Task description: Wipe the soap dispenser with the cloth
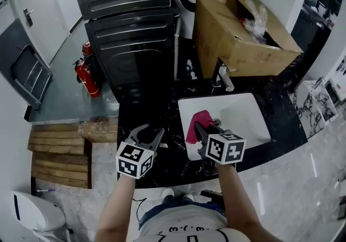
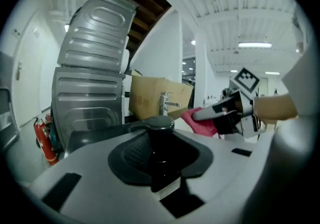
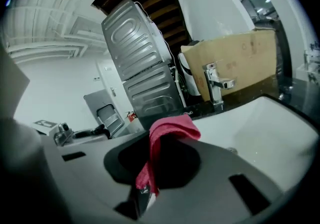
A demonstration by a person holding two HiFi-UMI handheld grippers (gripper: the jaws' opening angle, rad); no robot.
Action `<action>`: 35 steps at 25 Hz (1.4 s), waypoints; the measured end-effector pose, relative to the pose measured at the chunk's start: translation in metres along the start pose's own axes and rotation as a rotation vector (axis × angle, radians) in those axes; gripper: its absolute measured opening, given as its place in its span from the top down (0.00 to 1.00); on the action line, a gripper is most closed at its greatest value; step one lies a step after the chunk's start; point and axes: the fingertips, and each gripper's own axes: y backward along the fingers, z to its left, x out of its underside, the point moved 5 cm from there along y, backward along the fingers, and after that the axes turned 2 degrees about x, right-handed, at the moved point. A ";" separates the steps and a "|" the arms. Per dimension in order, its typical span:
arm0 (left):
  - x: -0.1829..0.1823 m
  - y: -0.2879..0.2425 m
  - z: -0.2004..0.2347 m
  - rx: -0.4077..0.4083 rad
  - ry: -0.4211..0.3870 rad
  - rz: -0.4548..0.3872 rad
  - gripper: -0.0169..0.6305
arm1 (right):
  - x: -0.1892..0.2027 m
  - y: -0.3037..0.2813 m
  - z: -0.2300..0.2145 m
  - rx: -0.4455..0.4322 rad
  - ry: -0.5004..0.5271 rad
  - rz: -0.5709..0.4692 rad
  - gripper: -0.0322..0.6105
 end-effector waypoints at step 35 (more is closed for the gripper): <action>0.011 0.038 0.004 -0.192 0.054 -0.022 0.81 | 0.016 0.006 0.027 -0.087 0.019 0.042 0.88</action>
